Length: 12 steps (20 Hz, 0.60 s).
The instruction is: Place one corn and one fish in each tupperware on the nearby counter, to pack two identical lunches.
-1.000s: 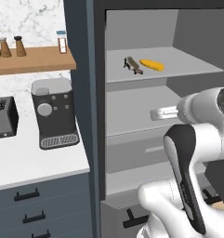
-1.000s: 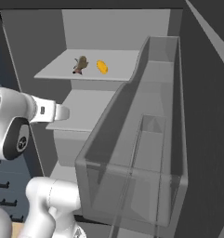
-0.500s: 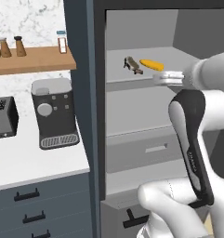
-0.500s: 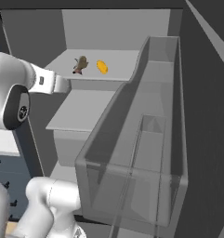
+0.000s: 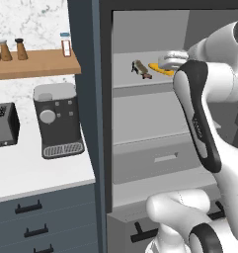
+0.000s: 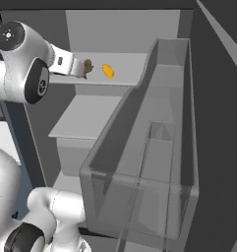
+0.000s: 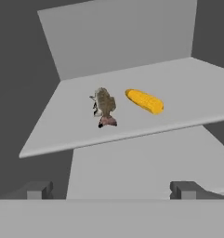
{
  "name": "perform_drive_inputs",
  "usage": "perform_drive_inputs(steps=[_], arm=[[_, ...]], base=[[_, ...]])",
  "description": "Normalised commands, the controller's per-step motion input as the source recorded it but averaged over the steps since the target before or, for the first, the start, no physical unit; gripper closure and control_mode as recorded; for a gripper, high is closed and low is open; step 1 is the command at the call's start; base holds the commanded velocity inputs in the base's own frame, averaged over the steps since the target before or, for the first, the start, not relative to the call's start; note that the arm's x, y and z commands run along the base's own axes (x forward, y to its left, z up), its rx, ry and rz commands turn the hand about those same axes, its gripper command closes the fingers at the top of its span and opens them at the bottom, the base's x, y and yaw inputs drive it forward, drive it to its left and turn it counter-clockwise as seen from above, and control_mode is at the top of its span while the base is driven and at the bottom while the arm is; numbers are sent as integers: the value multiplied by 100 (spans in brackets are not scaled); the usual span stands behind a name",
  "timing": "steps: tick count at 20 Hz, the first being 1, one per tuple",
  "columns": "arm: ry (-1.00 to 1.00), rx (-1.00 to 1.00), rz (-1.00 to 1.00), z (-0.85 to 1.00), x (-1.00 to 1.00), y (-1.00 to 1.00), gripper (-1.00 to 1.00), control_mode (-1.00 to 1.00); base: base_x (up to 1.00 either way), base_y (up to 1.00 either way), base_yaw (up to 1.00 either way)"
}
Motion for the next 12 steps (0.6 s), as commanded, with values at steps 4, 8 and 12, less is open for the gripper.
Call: perform_drive_inputs(steps=[4,8,12], arm=[[0,0,0,-34,68,0,-100,-100],[0,0,0,-36,48,2,-100,-100],[2,-1,0,0,49,8,-100,-100]], base=[[0,0,0],[0,0,0],[0,0,0]])
